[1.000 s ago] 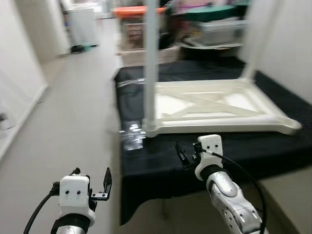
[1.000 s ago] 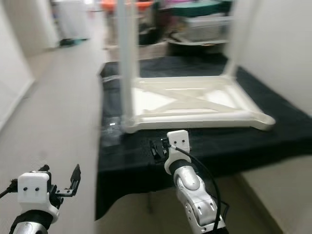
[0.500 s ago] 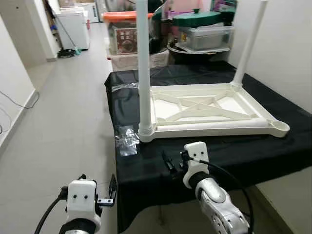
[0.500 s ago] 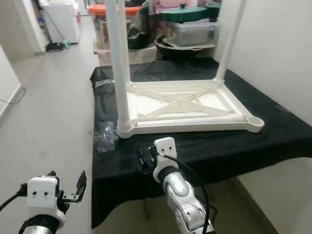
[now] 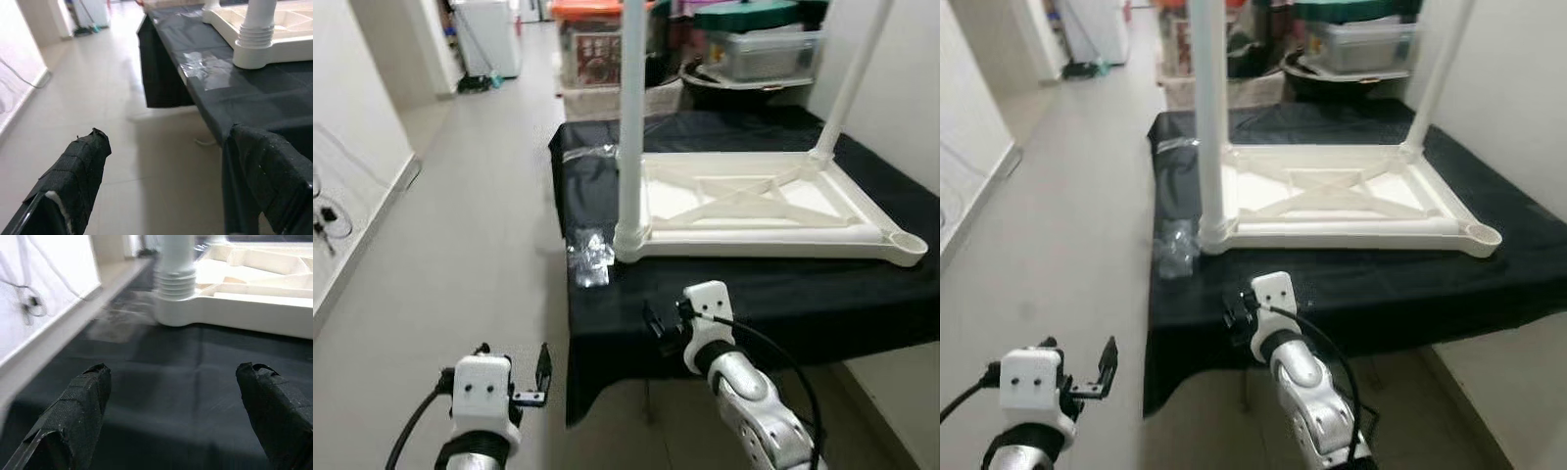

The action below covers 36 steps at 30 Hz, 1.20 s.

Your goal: Building children table

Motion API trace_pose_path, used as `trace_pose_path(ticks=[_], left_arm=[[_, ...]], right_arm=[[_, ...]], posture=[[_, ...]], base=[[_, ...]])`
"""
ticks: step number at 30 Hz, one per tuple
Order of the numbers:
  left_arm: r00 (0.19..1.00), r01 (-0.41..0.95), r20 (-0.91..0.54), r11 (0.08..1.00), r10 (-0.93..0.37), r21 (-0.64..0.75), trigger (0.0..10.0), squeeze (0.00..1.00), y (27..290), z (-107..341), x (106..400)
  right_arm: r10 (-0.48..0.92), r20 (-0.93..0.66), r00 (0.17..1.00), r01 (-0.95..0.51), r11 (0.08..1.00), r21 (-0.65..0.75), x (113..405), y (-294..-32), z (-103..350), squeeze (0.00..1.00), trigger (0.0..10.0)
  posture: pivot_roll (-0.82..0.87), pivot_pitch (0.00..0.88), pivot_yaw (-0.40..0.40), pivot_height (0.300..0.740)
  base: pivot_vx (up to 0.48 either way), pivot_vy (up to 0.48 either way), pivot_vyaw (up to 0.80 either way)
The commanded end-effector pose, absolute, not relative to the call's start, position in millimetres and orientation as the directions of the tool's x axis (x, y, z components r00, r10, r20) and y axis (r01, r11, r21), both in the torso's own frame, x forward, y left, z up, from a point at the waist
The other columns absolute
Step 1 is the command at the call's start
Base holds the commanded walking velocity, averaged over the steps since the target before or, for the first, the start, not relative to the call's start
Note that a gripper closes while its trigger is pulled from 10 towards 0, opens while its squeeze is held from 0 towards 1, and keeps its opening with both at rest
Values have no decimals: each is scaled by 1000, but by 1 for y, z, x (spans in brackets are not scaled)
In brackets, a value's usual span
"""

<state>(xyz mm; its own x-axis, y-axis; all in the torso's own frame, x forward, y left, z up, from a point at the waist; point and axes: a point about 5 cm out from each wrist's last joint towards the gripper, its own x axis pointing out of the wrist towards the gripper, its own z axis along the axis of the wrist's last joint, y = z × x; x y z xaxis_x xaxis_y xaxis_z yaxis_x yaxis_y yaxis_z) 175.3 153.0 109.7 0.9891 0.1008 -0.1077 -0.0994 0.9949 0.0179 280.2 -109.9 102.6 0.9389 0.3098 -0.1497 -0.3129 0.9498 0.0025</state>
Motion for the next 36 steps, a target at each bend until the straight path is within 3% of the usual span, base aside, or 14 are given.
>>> trace_pose_path(ticks=[1, 23, 31, 36], left_arm=[[987, -108, -116, 994, 110, 24, 10000, 0, 153, 107, 175], [931, -365, 65, 927, 360, 90, 10000, 0, 204, 151, 185], [913, -404, 107, 909, 394, 96, 10000, 0, 215, 162, 189], [913, -404, 107, 910, 395, 93, 10000, 0, 215, 162, 190]], right_arm=[[287, -150, 946, -289, 957, 4, 282, -117, 101, 0, 10000], [150, 7, 989, -150, 989, -10, 315, -133, 140, 0, 10000], [141, 13, 990, -140, 990, -17, 316, -131, 143, 0, 10000], [136, 20, 990, -136, 991, -6, 317, -129, 143, 0, 10000]], posture=[[-11, 0, 5, 740], [10, 0, -12, 740], [13, 0, -16, 740], [13, 0, -16, 740]], base=[[0, 0, 0], [0, 0, -88], [0, 0, 0], [0, 0, -800]])
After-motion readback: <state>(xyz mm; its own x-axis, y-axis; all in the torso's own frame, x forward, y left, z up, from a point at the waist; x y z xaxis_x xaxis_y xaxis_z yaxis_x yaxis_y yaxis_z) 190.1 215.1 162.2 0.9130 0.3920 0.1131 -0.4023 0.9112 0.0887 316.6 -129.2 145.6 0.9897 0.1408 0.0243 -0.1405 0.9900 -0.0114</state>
